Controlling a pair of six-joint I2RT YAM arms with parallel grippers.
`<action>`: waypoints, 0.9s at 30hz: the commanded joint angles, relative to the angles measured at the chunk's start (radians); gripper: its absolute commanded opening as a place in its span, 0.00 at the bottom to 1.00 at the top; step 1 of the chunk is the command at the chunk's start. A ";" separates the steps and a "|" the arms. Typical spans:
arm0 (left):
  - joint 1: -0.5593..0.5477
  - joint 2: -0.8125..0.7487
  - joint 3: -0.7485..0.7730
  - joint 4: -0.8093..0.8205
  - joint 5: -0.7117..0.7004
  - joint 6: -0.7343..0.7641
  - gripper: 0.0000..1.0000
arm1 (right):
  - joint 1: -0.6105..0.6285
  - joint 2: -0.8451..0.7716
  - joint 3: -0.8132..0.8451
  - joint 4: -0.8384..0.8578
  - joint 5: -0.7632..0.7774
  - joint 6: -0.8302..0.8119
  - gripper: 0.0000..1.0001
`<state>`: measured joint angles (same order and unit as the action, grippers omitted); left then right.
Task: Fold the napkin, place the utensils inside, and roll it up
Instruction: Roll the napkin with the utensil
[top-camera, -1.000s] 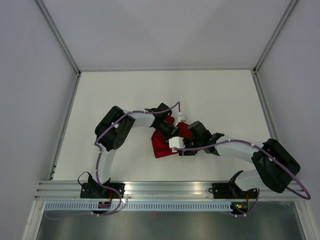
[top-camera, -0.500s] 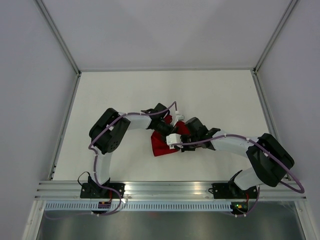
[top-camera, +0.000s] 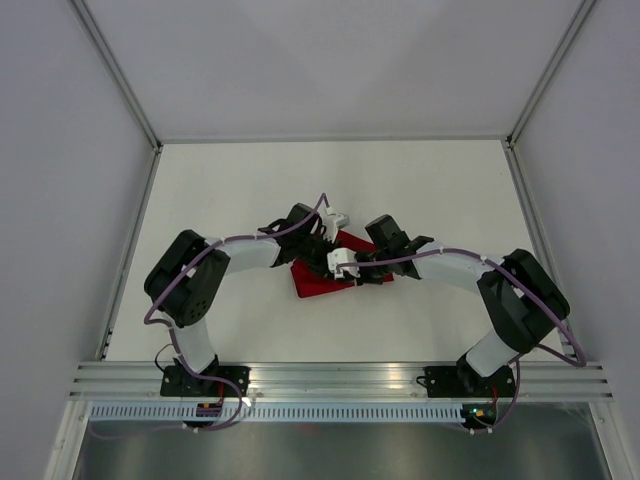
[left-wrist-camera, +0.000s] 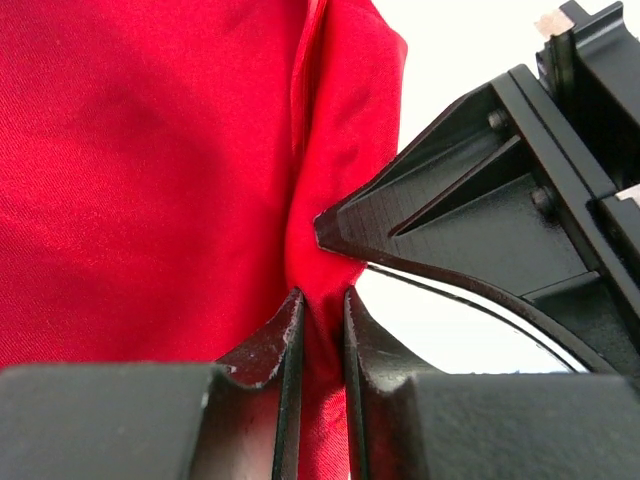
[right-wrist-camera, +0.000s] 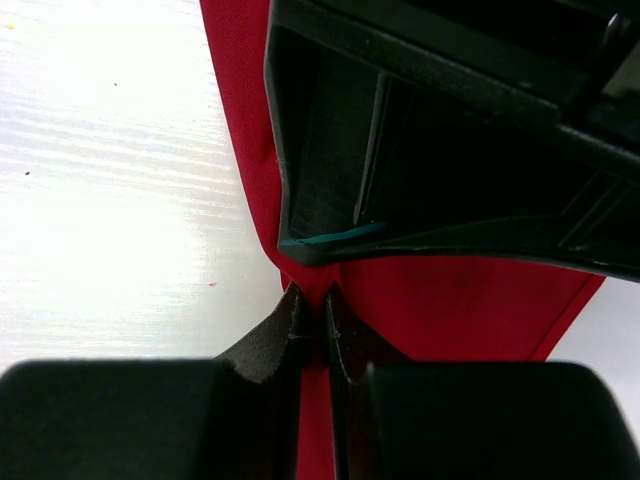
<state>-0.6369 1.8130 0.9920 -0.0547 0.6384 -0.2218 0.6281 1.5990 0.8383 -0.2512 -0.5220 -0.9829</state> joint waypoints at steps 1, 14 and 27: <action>0.040 -0.034 -0.018 0.032 -0.128 -0.034 0.15 | -0.007 0.033 -0.013 -0.191 -0.036 -0.011 0.00; 0.003 0.084 -0.041 0.007 -0.030 0.010 0.02 | -0.007 -0.023 0.008 -0.269 -0.027 -0.054 0.31; -0.029 0.132 -0.055 -0.020 0.001 0.021 0.02 | -0.007 -0.123 0.035 -0.324 -0.029 -0.060 0.47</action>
<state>-0.6529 1.8893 0.9588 -0.0010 0.7109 -0.2230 0.6231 1.4818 0.8543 -0.5411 -0.5240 -1.0359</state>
